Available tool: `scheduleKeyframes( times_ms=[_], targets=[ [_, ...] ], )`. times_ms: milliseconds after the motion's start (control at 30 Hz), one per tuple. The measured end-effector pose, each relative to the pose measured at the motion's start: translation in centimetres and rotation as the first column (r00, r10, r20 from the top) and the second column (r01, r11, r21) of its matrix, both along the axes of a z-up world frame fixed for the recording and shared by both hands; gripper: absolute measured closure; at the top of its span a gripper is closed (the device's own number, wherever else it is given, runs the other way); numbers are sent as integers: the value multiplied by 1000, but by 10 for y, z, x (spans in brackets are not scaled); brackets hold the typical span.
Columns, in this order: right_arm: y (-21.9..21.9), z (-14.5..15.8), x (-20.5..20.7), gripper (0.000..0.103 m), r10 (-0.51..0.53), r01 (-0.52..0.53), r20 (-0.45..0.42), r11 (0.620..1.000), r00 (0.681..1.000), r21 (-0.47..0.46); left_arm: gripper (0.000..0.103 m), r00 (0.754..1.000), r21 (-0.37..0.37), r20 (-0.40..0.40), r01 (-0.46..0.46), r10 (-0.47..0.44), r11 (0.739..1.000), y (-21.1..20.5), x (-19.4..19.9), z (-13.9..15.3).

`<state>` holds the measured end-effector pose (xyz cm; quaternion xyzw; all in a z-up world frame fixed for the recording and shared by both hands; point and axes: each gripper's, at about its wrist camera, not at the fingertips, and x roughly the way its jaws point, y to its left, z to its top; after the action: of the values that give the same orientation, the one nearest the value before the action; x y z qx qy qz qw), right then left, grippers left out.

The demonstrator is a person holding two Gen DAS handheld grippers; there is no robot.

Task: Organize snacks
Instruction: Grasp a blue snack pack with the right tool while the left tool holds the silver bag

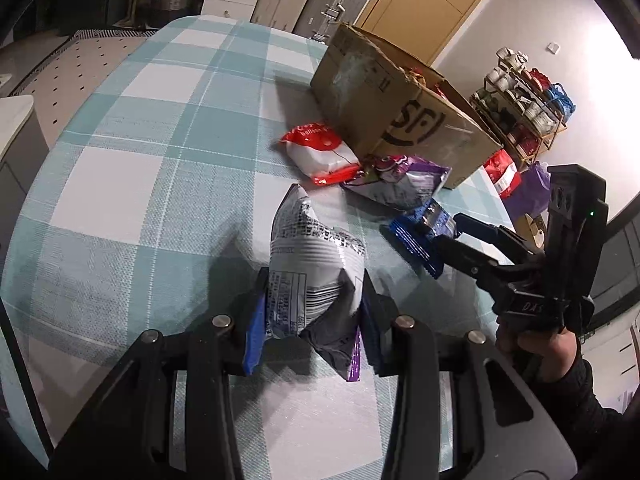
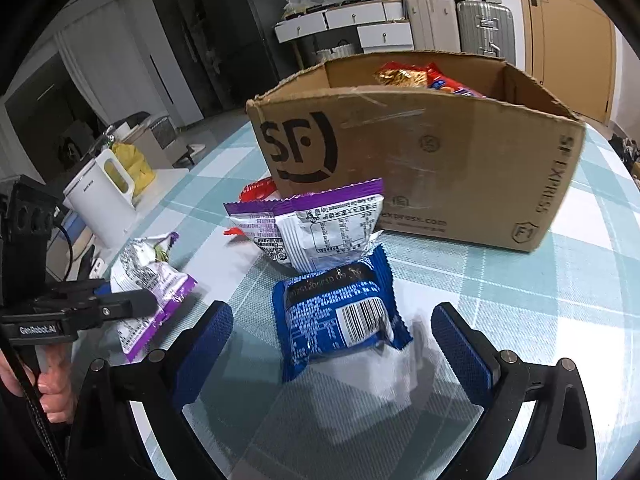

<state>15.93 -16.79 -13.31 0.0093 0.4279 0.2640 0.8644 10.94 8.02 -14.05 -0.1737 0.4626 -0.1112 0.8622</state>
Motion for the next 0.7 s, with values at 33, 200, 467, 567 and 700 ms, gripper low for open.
scheduleKeyframes(
  times_ms=[33, 200, 467, 567, 700],
  targets=[
    [3, -1, 2, 1, 7, -7, -3, 1000, 1000, -7, 67, 1000, -1, 0, -2, 2, 1000, 1, 0, 0],
    [15, -7, 10, 2, 20, -20, -6, 999, 1000, -39, 67, 1000, -3, -2, -6, 6, 1000, 3, 2, 0],
    [31, -13, 12, 22, 40, -41, -6, 995, 999, -89, 66, 1000, -4, -6, -11, 11, 1000, 5, 5, -1],
    [36, -14, 9, 35, 50, -49, 8, 992, 999, -114, 66, 1000, -5, -4, -14, 14, 1000, 5, 4, -1],
    [38, -18, 7, 51, 51, -48, 21, 990, 998, -130, 66, 1000, -3, 0, -13, 13, 1000, 4, 3, 1]
  ],
)
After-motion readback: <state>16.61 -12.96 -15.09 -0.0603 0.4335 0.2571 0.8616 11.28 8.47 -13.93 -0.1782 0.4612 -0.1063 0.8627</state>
